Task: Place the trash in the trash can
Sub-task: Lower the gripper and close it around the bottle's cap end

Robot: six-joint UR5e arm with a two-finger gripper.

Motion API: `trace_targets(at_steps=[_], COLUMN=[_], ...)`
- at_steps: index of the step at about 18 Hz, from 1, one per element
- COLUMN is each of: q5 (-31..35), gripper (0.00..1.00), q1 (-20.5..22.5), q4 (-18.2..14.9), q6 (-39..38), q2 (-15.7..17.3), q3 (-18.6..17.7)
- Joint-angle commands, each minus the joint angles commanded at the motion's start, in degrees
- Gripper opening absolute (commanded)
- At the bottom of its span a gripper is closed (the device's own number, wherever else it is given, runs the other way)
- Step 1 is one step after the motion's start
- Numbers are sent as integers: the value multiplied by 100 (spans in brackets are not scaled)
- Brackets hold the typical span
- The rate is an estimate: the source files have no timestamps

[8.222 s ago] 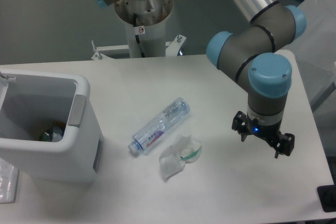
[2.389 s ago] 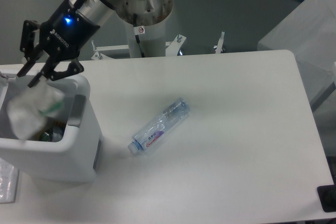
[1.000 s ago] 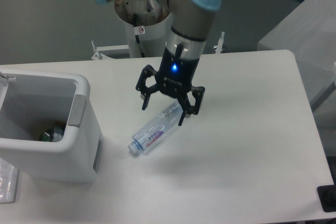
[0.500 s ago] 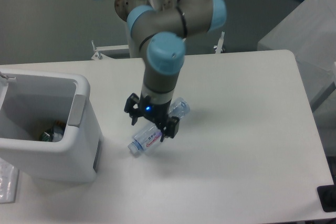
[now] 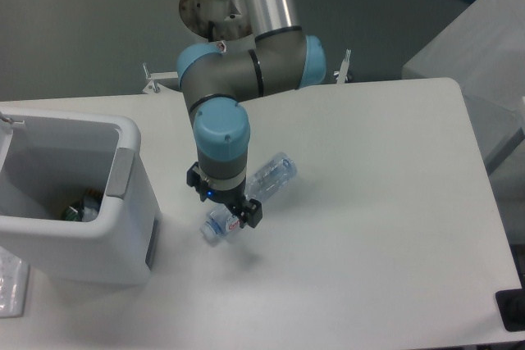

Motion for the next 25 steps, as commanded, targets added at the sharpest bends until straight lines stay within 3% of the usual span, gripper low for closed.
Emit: trace_targets(at_steps=[10, 13, 16, 18, 25], q5=[79, 325, 343, 343, 255], gripper=[100, 87, 63, 55, 52], q1=[-79, -150, -158, -150, -124], q4=[62, 62, 62, 62, 53], q6=[-70, -167, -193, -193, -141], q2=[-264, -308, -308, -299, -133], q3=[35, 53, 53, 70, 193])
